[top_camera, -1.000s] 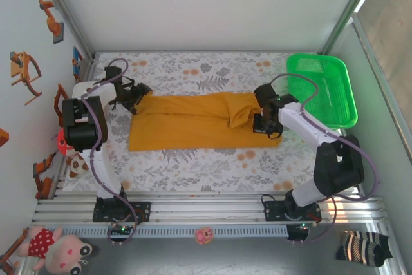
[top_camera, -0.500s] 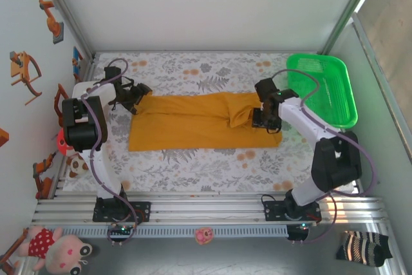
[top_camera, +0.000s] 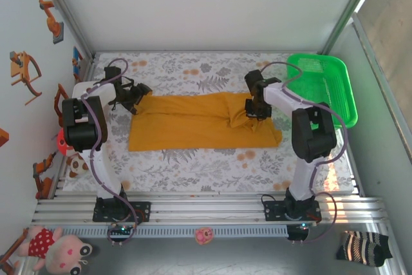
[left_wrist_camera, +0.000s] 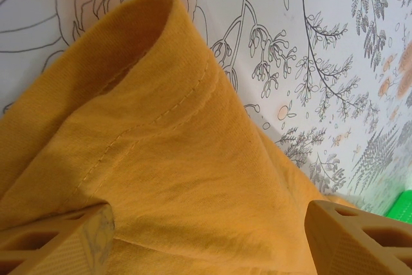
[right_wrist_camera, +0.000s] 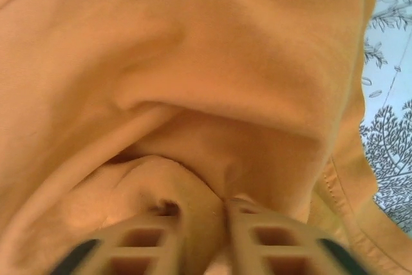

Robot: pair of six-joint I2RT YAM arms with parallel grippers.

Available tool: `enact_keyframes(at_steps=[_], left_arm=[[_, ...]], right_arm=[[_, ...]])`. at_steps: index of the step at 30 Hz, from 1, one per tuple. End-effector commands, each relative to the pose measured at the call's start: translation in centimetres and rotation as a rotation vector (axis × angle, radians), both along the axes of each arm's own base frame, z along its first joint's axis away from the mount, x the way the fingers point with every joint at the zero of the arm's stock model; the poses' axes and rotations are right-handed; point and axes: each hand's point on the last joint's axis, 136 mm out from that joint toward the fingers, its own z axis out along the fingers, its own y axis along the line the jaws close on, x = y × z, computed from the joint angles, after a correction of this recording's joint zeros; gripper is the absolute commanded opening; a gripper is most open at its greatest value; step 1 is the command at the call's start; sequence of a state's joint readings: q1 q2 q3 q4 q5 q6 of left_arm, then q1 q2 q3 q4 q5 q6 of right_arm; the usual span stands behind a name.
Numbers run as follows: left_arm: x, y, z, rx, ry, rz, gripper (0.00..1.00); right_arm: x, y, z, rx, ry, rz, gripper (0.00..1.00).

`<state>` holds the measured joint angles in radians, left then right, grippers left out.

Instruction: Fold the inside-out t-shirt

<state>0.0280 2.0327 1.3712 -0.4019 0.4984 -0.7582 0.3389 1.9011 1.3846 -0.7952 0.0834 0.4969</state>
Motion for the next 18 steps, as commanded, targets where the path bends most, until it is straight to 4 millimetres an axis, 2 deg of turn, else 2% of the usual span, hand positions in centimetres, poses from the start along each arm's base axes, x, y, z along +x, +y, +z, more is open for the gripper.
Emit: enact_keyframes(at_steps=[1, 6, 9, 18], left_arm=[[-1.5, 1.2, -2.3, 0.044, 0.069, 0.004, 0.78], [-1.4, 1.3, -2.4, 0.043, 0.07, 0.002, 0.78], [-1.5, 1.4, -2.5, 0.044, 0.072, 0.006, 0.77], [-1.5, 1.7, -2.5, 0.044, 0.071, 0.012, 0.77]], right_arm=[[-0.1, -1.5, 1.3, -0.03, -0.033, -0.021, 0.0], [-1.5, -1.1, 3.3, 0.027, -0.07, 0.026, 0.0], [-3.1, -0.8, 3.6, 0.067, -0.052, 0.064, 0.0], [-10.0, -2.5, -0.1, 0.056, 0.106, 0.035, 0.01]])
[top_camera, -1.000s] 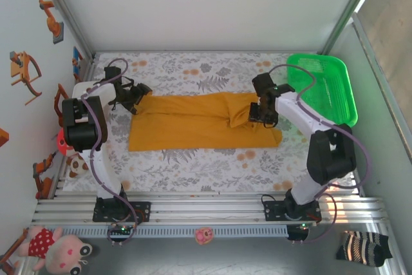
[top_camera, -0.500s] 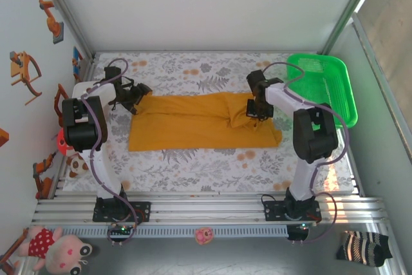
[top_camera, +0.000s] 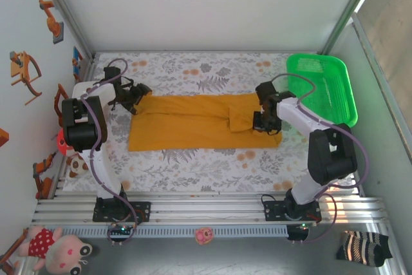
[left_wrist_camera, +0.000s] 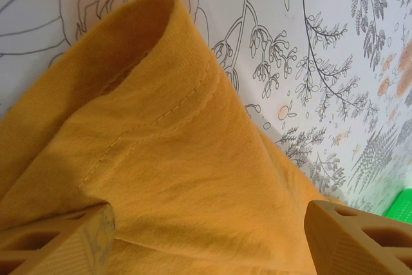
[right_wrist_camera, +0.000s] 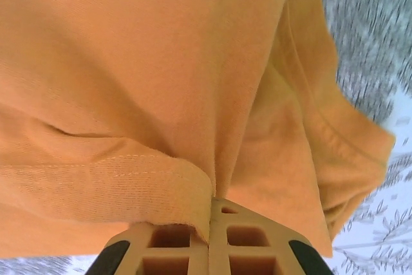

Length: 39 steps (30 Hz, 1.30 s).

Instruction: Fold the inside-out t-shirt

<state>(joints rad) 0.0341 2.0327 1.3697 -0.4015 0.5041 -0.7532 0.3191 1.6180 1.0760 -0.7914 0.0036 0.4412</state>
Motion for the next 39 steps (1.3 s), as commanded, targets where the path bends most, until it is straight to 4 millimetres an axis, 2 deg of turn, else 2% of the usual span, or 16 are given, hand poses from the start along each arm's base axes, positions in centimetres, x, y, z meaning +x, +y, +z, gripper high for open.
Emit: enact_keyframes(at_steps=[1, 3, 4, 8, 12, 15, 17, 22, 25, 28, 31, 32, 34, 35, 36, 39], left_arm=[[-1.4, 1.5, -2.4, 0.048, 0.071, 0.011, 0.77], [-1.4, 1.6, -2.3, 0.047, 0.07, 0.014, 0.77], [-1.3, 1.6, -2.2, 0.049, 0.066, 0.011, 0.77], [-1.2, 1.7, -2.1, 0.051, 0.066, 0.013, 0.77], [-1.2, 1.7, -2.1, 0.05, 0.066, 0.013, 0.77], [-1.3, 1.7, -2.2, 0.051, 0.068, 0.013, 0.77], [-1.4, 1.7, -2.2, 0.05, 0.069, 0.012, 0.77], [-1.2, 1.6, -1.6, 0.045, 0.057, 0.014, 0.77], [-0.9, 1.5, -1.0, 0.039, 0.041, 0.014, 0.77], [-0.8, 1.4, -0.3, 0.03, 0.029, 0.012, 0.77], [-0.6, 1.3, 0.5, 0.023, 0.012, 0.013, 0.77], [-0.5, 1.3, 0.8, 0.019, 0.007, 0.013, 0.77], [-0.4, 1.2, 1.3, 0.016, -0.006, 0.012, 0.77], [-0.3, 1.2, 1.6, 0.014, -0.012, 0.013, 0.77], [-0.2, 1.1, 1.8, 0.012, -0.017, 0.013, 0.77], [-0.1, 1.1, 2.5, 0.006, -0.03, 0.013, 0.77]], right_arm=[[-2.7, -0.8, -0.8, -0.013, 0.076, -0.018, 0.07], [-3.1, -1.0, -0.4, -0.016, 0.072, -0.029, 0.2], [-3.1, -0.9, 0.1, -0.01, 0.061, -0.032, 0.23], [-1.8, 0.1, 3.2, 0.052, -0.019, -0.025, 0.29], [-0.2, 2.9, 5.7, 0.166, -0.099, 0.023, 0.29], [0.8, 5.4, 6.3, 0.206, -0.124, 0.074, 0.33], [1.4, 7.0, 5.8, 0.203, -0.12, 0.102, 0.36], [2.6, 10.6, 3.4, 0.154, -0.1, 0.154, 0.39], [3.0, 11.8, 1.6, 0.118, -0.079, 0.154, 0.4], [3.2, 11.8, -0.1, 0.058, -0.056, 0.137, 0.4], [3.1, 11.3, -1.5, 0.009, -0.04, 0.116, 0.37], [3.0, 11.1, -2.0, -0.003, -0.033, 0.115, 0.32], [3.0, 11.0, -2.5, -0.012, -0.025, 0.119, 0.16], [3.0, 11.1, -2.6, -0.012, -0.02, 0.124, 0.04], [3.1, 11.3, -2.7, -0.008, -0.017, 0.132, 0.0], [3.1, 11.7, -1.4, 0.023, -0.032, 0.147, 0.0]])
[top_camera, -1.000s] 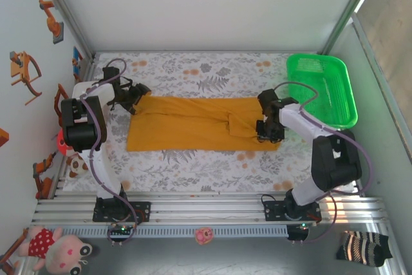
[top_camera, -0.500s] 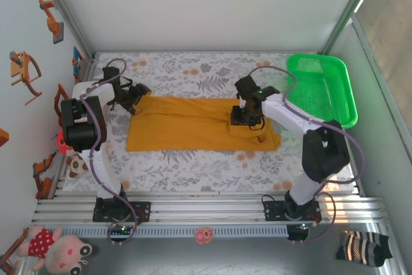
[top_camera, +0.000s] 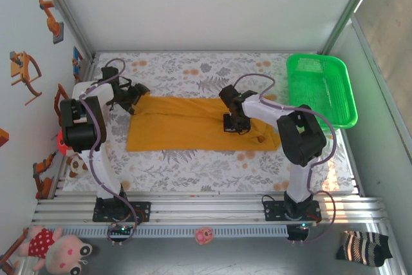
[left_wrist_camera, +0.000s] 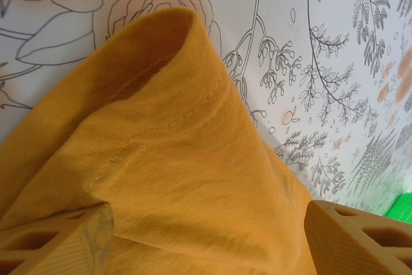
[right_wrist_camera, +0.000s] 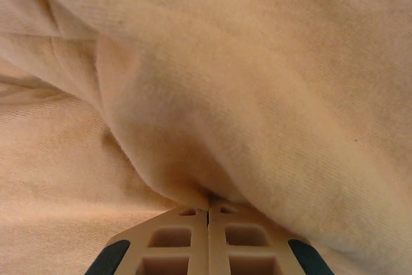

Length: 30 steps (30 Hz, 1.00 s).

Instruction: Fold the inside-out t-shirt

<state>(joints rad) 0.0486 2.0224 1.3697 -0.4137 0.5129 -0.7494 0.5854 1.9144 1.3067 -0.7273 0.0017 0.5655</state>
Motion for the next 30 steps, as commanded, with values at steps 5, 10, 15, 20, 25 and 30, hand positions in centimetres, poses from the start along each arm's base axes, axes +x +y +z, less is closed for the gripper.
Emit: enact_keyframes(at_steps=[5, 10, 15, 20, 25, 30], left_arm=[[0.5, 0.3, 3.4, -0.005, -0.057, 0.006, 0.77], [0.7, 0.0, 4.2, -0.018, -0.073, 0.002, 0.77], [0.5, -0.2, 4.3, -0.024, -0.072, -0.001, 0.77], [0.3, -0.4, 4.7, -0.027, -0.074, -0.003, 0.77], [0.2, -0.7, 5.7, -0.047, -0.085, -0.011, 0.77], [0.1, -0.9, 8.6, -0.055, -0.132, -0.023, 0.78]], right_arm=[[0.7, 1.7, 6.4, 0.119, -0.092, 0.019, 0.0], [0.1, 3.0, 8.0, 0.219, -0.081, 0.013, 0.0], [-0.2, 5.8, 6.0, 0.35, -0.007, -0.012, 0.0], [-1.7, 7.4, 2.5, 0.349, 0.083, 0.001, 0.0], [-2.6, 5.5, 3.8, 0.308, 0.06, 0.013, 0.26], [-3.0, 1.5, 8.7, 0.23, -0.059, 0.011, 0.31]])
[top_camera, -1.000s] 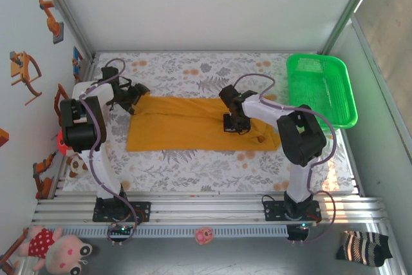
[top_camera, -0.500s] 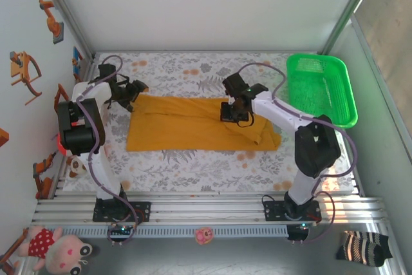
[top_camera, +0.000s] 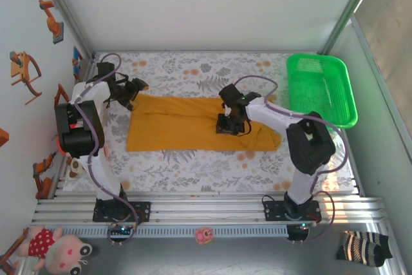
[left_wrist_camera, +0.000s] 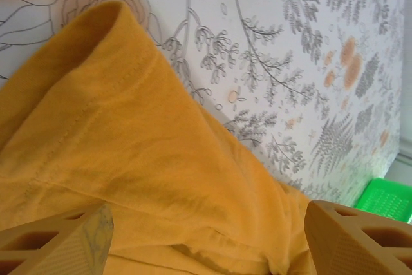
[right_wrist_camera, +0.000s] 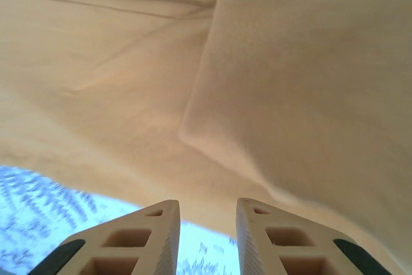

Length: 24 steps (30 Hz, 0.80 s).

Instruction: Fold the inside-out t-shirt

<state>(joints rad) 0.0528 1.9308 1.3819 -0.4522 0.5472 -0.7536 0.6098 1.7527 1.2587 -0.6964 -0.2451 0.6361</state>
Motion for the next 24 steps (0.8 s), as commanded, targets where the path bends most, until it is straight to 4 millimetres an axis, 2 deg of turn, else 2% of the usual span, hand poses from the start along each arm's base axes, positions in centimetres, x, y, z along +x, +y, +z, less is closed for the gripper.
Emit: enact_keyframes(at_steps=[1, 5, 8, 13, 19, 24], left_arm=[[-0.2, -0.5, 4.7, -0.019, -0.066, -0.017, 0.78], [-1.6, 0.3, 5.1, 0.036, -0.04, -0.009, 0.78], [-3.2, 1.6, 3.9, 0.128, 0.016, 0.004, 0.79], [-4.6, 2.6, 1.2, 0.189, 0.096, 0.004, 0.79], [-4.4, 2.2, -1.6, 0.217, 0.14, -0.024, 0.75], [-4.4, 2.3, -3.3, 0.247, 0.164, -0.037, 0.68]], right_arm=[[-0.4, -4.3, 3.9, -0.11, -0.105, -0.026, 0.32], [-2.0, -9.6, 2.9, -0.262, -0.103, -0.091, 0.51], [-3.3, -11.3, 1.3, -0.282, -0.058, -0.115, 0.53], [-4.2, -11.4, -0.6, -0.268, -0.021, -0.115, 0.54], [-3.9, -11.1, -2.4, -0.261, 0.013, -0.123, 0.53], [-3.5, -11.4, -3.0, -0.262, 0.018, -0.137, 0.49]])
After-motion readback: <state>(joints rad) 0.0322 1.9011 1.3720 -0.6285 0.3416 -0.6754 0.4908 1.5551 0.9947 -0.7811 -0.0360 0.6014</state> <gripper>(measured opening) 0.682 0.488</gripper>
